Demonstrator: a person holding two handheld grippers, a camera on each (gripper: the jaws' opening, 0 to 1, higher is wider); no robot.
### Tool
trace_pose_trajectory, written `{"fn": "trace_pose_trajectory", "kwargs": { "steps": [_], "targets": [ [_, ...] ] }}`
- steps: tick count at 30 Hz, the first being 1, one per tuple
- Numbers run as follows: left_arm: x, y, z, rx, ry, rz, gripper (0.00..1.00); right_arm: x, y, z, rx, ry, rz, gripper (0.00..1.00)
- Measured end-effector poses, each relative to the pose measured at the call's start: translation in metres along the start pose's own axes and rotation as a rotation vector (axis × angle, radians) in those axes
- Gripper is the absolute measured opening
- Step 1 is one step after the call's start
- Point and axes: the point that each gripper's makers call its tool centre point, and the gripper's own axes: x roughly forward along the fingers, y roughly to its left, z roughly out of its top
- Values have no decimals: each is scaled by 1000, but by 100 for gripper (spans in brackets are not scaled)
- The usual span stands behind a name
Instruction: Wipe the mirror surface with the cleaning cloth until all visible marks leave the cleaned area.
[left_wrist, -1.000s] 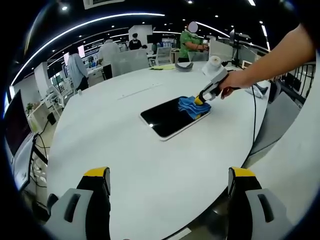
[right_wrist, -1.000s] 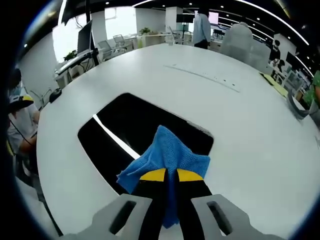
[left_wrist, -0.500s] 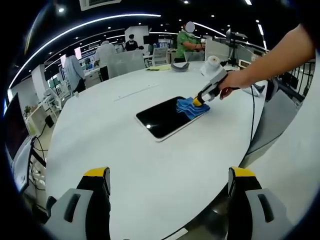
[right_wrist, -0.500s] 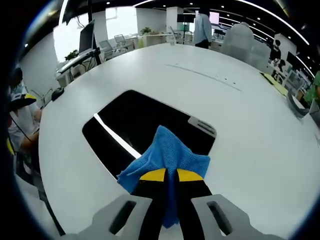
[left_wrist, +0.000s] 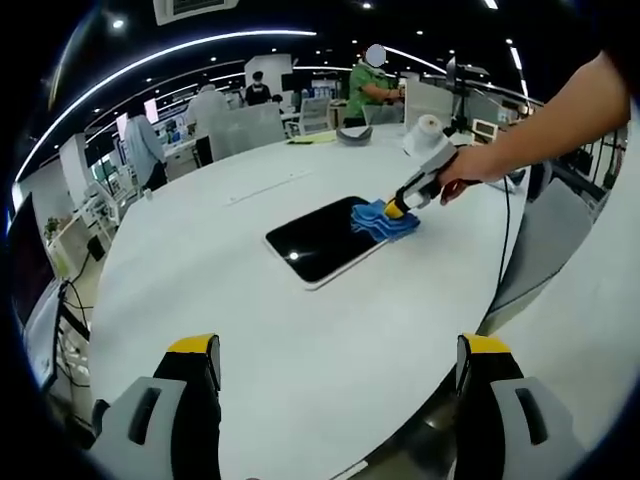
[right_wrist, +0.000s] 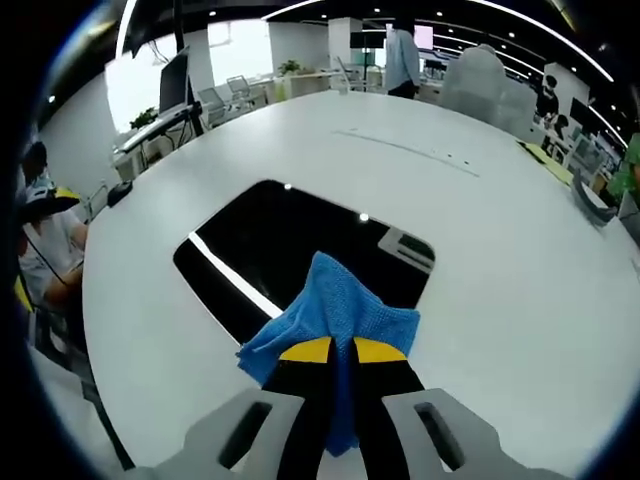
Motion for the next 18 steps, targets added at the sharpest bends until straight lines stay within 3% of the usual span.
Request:
{"fn": "trace_pose_trajectory", "kwargs": {
  "steps": [5, 8, 11, 18],
  "targets": [
    [1, 0, 2, 11, -4, -9, 99, 0, 0, 0, -8, -2, -6, 3],
    [1, 2, 2, 14, -6, -12, 99, 1, 0, 1, -77, -2, 2, 3],
    [1, 3, 1, 20, -1, -14, 99, 0, -4, 2, -87, 4, -18, 9],
    [-2, 6, -2, 20, 0, -17, 99, 0, -6, 2, -46, -18, -33, 15]
  ]
}}
